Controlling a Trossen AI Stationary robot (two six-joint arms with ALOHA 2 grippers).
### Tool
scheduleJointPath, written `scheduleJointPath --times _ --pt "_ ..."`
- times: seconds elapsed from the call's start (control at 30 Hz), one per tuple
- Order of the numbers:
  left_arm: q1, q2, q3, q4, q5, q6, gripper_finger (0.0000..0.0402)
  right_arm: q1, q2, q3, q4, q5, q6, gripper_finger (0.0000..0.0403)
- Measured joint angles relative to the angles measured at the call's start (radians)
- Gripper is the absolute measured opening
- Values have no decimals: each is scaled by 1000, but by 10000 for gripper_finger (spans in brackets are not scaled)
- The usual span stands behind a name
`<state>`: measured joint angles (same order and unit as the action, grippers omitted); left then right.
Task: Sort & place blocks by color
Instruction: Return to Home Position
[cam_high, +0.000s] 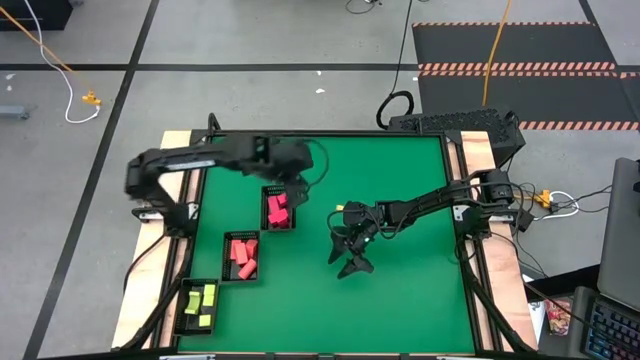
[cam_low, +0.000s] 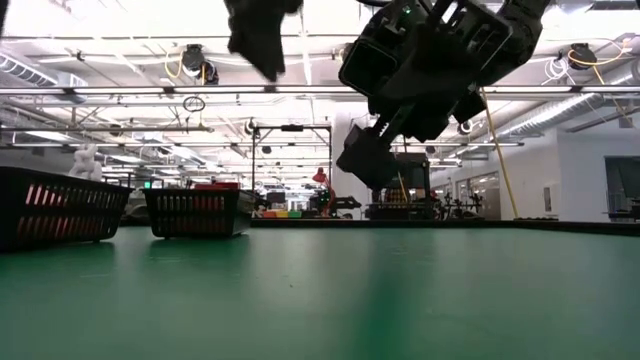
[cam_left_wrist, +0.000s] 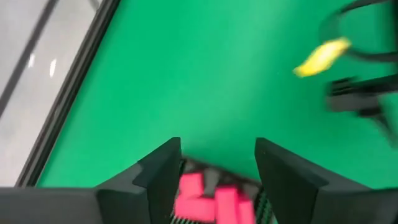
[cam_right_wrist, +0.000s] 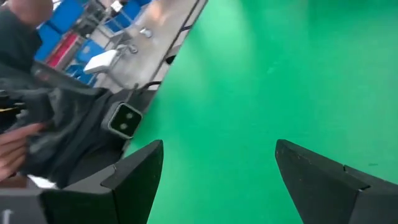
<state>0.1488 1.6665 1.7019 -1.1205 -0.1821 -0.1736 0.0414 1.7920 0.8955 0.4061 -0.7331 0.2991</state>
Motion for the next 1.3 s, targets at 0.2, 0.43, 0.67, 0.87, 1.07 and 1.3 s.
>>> scheduleJointPath --times 0.2,0.43,0.67,0.87,1.07,1.3 --pt "-98 -210 -270 261 -2 22 182 -2 0 0 1 76 -22 302" --pt "-161 -458 -654 594 -2 7 156 -3 0 0 3 171 -80 302" --pt "-193 -617 -963 968 -3 13 128 -11 0 0 36 211 -87 302" --pt "-208 -632 -1206 1426 -3 49 103 -23 0 0 51 212 -76 302" --pt "-206 -638 -1353 1593 -2 3 93 -22 0 0 61 213 -80 302" --pt "-195 -639 -1361 1596 6 0 93 -22 0 0 58 275 -105 302"
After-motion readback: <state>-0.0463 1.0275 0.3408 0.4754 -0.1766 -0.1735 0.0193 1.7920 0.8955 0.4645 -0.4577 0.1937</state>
